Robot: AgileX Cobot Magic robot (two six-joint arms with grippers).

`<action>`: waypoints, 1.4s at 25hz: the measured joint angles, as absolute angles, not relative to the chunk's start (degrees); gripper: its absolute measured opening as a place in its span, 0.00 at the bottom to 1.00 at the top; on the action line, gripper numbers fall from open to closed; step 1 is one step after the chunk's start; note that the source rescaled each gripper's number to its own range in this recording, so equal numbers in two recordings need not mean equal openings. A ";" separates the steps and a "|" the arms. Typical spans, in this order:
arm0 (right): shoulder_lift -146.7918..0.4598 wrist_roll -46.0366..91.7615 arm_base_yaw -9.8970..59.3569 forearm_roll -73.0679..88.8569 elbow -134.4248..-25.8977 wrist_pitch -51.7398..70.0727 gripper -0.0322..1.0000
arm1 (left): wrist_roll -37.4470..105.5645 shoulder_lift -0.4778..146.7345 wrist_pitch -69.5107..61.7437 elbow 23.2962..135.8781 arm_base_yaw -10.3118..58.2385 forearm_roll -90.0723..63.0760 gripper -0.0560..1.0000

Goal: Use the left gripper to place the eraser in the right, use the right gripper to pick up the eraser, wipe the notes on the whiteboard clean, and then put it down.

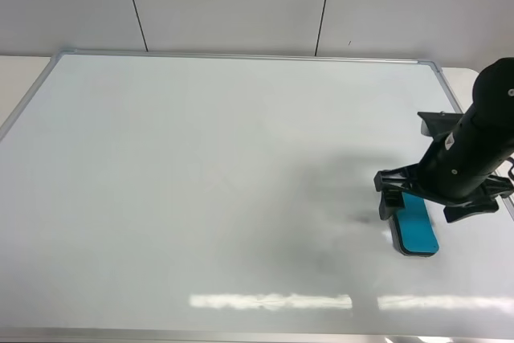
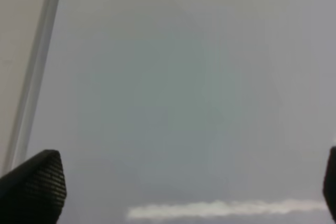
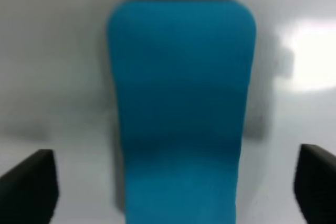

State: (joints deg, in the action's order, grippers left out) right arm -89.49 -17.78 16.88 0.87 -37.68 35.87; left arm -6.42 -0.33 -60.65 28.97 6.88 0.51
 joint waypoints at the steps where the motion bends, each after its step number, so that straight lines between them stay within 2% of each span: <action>1: -87.70 -17.55 16.88 0.87 -37.68 35.50 0.91 | -6.42 -0.33 -60.65 28.97 6.88 0.51 1.00; 2: -86.01 -17.28 16.63 0.94 -37.68 35.16 0.95 | -6.42 -0.33 -60.65 28.97 6.88 0.51 1.00; 7: -77.08 -16.41 12.60 1.08 -37.68 34.73 0.99 | -6.42 -0.33 -60.65 28.97 6.88 0.51 1.00; 11: -67.11 -11.99 2.69 1.49 -37.68 36.23 0.99 | -6.42 -0.33 -60.65 28.97 6.88 0.51 1.00; 12: -61.31 -9.05 -2.99 1.60 -37.68 37.69 1.00 | -6.42 -0.33 -60.65 28.97 6.88 0.51 1.00; 13: -58.24 -7.61 -5.85 1.60 -37.68 38.45 1.00 | -6.42 -0.33 -60.65 28.97 6.88 0.51 1.00; 16: -49.79 -5.57 -10.72 1.51 -37.68 41.53 1.00 | -6.42 -0.33 -60.65 28.97 6.88 0.51 1.00; 25: -24.56 -4.70 -11.53 1.59 -37.62 53.26 1.00 | -6.42 -0.33 -60.65 28.97 6.88 0.51 1.00; 35: -0.08 -3.60 -10.52 4.11 -37.58 56.36 1.00 | -6.42 -0.33 -60.65 28.97 6.88 0.51 1.00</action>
